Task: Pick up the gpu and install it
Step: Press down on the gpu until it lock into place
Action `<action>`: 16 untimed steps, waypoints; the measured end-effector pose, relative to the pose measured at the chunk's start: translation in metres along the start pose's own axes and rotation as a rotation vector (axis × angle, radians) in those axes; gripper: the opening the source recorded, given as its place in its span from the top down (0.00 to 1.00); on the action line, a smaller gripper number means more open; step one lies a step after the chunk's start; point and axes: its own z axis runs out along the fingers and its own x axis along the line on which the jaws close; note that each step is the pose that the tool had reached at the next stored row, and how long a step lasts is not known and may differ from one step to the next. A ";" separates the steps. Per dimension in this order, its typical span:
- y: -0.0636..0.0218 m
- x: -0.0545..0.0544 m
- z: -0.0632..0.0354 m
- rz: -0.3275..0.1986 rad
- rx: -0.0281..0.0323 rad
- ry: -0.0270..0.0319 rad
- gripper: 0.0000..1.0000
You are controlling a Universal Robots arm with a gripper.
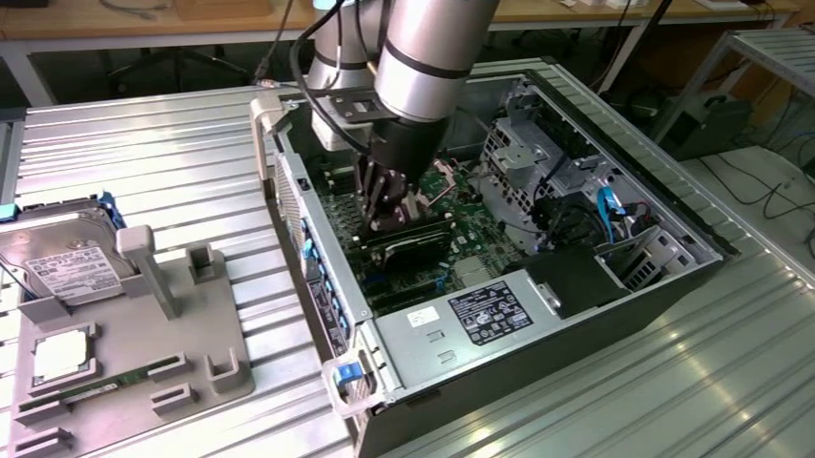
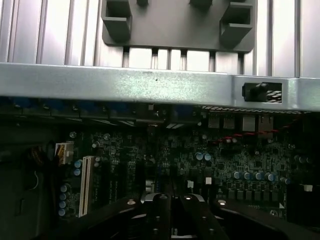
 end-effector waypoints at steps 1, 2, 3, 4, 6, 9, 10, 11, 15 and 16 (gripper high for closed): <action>0.0002 0.000 -0.0019 0.000 0.0000 0.0000 0.89; 0.0004 0.000 -0.0038 0.000 0.0003 0.0001 0.89; 0.0004 0.000 -0.0044 0.000 0.0011 0.0001 0.89; 0.0004 0.000 -0.0043 0.000 0.0033 0.0002 0.89; 0.0007 0.001 -0.0041 -0.003 0.0156 0.0023 0.89; 0.0024 0.001 -0.0032 -0.008 0.0339 0.0048 0.89; 0.0039 0.002 -0.0028 -0.010 0.0364 0.0063 0.89; 0.0053 0.003 -0.0024 -0.011 0.0369 0.0094 0.89; 0.0091 0.004 -0.0007 -0.010 0.0414 0.0185 0.89; 0.0099 0.004 0.0002 -0.009 0.0436 0.0195 0.89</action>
